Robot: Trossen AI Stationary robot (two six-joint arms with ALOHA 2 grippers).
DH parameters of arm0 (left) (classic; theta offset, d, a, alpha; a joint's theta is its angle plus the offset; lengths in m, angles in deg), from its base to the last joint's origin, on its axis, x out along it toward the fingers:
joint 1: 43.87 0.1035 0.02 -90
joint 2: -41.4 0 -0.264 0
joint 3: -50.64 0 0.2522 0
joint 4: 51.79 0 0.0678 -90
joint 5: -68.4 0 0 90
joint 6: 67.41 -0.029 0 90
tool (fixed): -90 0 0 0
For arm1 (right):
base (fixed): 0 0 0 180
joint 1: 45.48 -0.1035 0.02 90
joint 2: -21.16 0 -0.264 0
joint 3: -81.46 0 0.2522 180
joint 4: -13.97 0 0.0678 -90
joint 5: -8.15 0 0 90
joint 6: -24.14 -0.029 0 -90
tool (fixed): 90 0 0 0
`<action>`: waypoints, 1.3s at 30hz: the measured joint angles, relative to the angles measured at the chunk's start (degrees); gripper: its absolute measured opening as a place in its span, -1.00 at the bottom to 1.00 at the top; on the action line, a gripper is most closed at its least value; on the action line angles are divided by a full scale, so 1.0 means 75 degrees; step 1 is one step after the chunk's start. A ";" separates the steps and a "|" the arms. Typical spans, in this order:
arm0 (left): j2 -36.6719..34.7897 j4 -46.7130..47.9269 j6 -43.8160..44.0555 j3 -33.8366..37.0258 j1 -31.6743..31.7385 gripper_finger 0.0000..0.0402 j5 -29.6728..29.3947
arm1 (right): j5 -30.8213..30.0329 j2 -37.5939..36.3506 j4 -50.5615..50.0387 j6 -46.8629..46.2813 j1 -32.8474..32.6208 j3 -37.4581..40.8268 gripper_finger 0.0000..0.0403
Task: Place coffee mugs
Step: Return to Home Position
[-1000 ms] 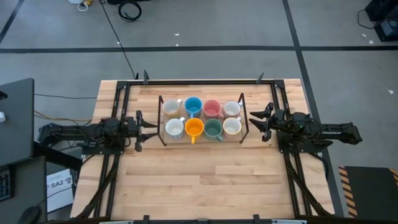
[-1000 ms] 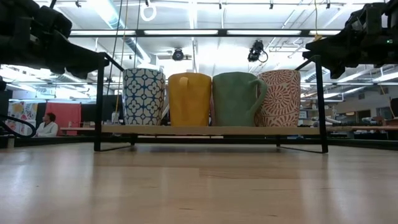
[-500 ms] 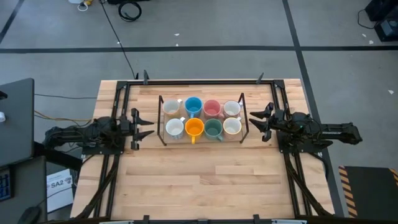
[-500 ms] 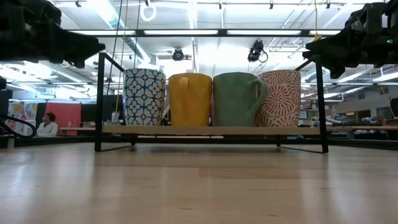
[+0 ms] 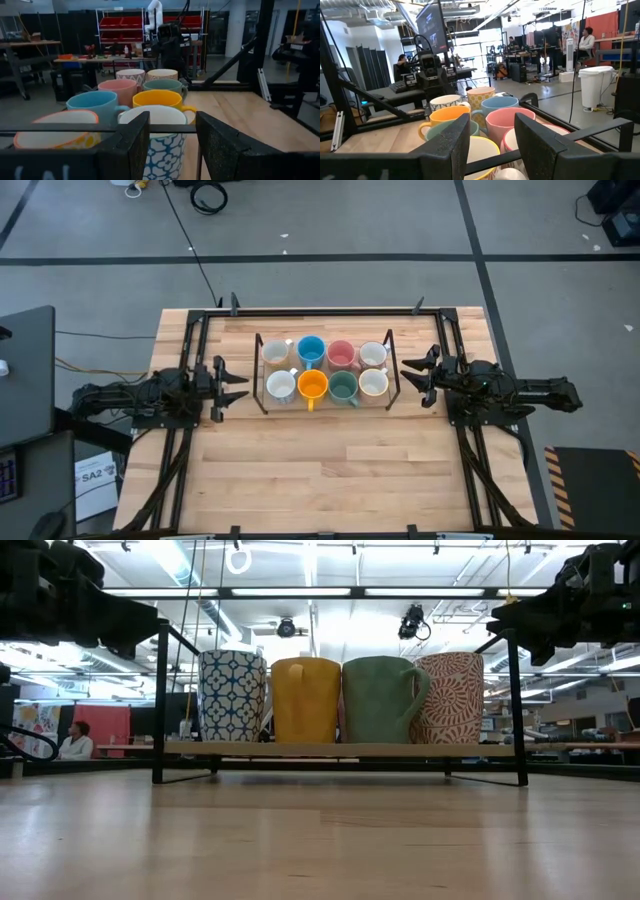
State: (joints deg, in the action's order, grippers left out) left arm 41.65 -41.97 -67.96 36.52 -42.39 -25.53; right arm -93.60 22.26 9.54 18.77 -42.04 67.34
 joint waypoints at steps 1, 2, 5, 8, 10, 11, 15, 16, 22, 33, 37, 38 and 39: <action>0.0000 0.0005 0.0069 0.0000 0.0000 -0.17 0.0000 | 0.0001 0.0000 0.0001 0.0000 0.0000 0.0000 -0.20; 0.0000 0.0002 0.0169 0.0000 0.0000 -0.17 0.0001 | -0.0001 0.0000 0.0001 0.0000 0.0000 0.0000 -0.20; 0.0000 0.0008 0.0230 0.0000 0.0000 -0.17 0.0000 | 0.0001 0.0000 0.0003 -0.0002 0.0000 0.0000 -0.20; 0.0000 0.0011 0.0225 0.0000 0.0000 -0.17 0.0000 | -0.0002 0.0000 0.0003 -0.0001 0.0000 0.0000 -0.20; 0.0000 0.0011 0.0191 0.0000 0.0000 -0.17 0.0000 | -0.0002 0.0000 0.0003 0.0000 0.0000 0.0000 -0.20; 0.0001 0.0011 0.0192 0.0000 0.0000 -0.17 0.0000 | -0.0002 0.0000 0.0003 0.0000 0.0000 0.0000 -0.20; 0.0003 0.0014 0.0192 0.0000 0.0000 -0.17 0.0000 | -0.0002 0.0000 0.0003 -0.0001 0.0000 0.0000 -0.20; 0.0003 0.0014 0.0192 0.0000 0.0000 -0.17 0.0000 | -0.0002 0.0000 0.0003 0.0000 0.0000 0.0000 -0.20; 0.0004 0.0014 0.0186 0.0000 0.0000 -0.17 -0.0002 | -0.0005 0.0000 0.0003 0.0000 0.0000 0.0000 -0.20; 0.0009 0.0017 0.0186 0.0000 0.0001 -0.17 -0.0003 | -0.0005 0.0000 0.0006 -0.0001 0.0000 0.0000 -0.20; 0.0009 0.0017 0.0186 0.0000 0.0000 -0.17 -0.0003 | -0.0005 0.0000 0.0005 -0.0002 0.0000 0.0000 -0.20; 0.0009 0.0017 0.0184 0.0000 0.0000 -0.17 -0.0003 | -0.0005 0.0000 0.0006 -0.0001 0.0000 0.0002 -0.20; 0.0009 0.0017 0.0185 0.0000 0.0000 -0.17 -0.0003 | -0.0008 0.0000 0.0004 0.0000 0.0000 0.0000 -0.20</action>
State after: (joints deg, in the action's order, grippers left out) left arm 41.72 -41.84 -66.57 36.52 -42.39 -25.55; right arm -93.66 22.26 9.57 18.77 -42.04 67.34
